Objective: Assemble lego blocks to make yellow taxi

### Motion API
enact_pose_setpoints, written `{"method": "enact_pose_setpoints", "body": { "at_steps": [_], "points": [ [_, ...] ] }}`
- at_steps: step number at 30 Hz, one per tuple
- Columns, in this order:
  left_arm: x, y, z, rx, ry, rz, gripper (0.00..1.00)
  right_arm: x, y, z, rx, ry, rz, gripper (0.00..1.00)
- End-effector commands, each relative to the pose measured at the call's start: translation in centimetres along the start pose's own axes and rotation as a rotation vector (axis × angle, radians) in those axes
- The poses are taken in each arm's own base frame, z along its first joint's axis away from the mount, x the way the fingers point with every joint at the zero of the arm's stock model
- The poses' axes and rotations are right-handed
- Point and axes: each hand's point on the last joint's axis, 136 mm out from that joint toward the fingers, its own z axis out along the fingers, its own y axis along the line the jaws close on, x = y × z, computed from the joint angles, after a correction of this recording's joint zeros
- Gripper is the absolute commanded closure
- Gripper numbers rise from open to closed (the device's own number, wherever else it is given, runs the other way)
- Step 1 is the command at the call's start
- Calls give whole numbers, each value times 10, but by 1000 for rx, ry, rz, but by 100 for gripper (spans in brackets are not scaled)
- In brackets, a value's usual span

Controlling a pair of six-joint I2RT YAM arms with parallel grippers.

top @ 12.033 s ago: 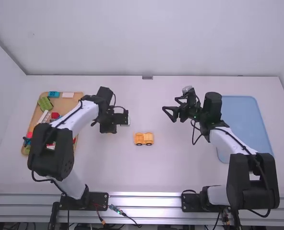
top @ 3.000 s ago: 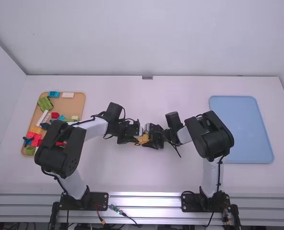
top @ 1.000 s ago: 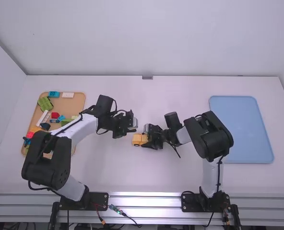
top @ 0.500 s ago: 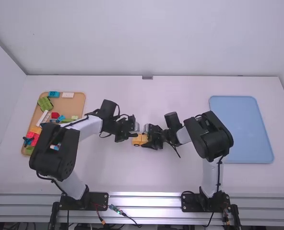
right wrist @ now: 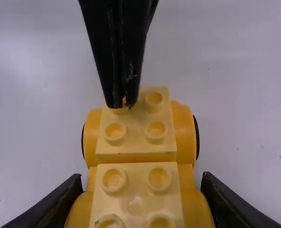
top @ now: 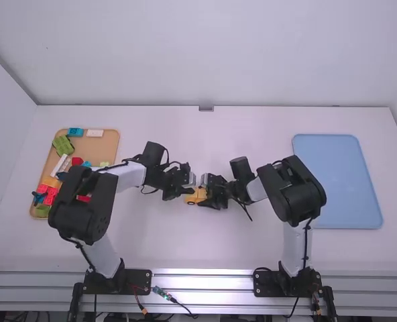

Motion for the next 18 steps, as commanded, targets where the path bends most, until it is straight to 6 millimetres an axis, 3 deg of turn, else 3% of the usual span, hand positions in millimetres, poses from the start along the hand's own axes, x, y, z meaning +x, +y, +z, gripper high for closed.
{"method": "enact_pose_setpoints", "body": {
  "at_steps": [1, 7, 18],
  "points": [
    [7, -10, 11, 49, -13, -27, 98, 8, 4, 3, -9, 18, 28, 42],
    [17, -13, 23, 71, -3, -37, 98, 8, 4, 3, -9, 18, 28, 42],
    [40, -25, 42, 84, 203, 44, 98, 7, 3, 3, -7, 15, 23, 42]
  ]
}}
